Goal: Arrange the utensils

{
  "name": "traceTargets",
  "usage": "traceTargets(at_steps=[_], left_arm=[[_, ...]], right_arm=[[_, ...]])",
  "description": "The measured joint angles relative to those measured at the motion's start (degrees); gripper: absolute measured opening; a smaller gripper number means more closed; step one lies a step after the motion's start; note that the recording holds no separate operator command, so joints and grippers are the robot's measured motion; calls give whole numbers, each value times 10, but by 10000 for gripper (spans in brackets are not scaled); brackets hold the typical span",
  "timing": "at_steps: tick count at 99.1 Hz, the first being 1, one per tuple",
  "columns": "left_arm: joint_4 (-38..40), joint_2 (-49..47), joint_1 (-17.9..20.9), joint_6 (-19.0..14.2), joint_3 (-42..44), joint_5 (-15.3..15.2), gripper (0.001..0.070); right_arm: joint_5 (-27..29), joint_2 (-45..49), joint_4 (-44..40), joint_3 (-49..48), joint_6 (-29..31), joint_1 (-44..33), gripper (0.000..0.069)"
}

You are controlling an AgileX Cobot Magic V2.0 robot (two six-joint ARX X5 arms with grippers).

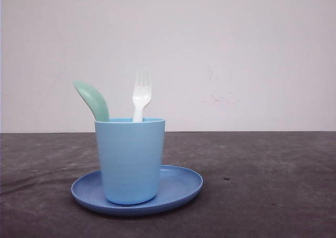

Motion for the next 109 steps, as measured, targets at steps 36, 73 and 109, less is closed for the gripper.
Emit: traceTargets(at_steps=[36,73,109], left_arm=[[0,0,0,0,0,0,25],[0,0,0,0,0,0,25],[0,0,0,0,0,0,25]], right_arm=[[0,-209,1,-188,9,-15,7],[-1,-274,-115,-192,11,-15,7],[-30,-274,-126,-192,28,-15,7]])
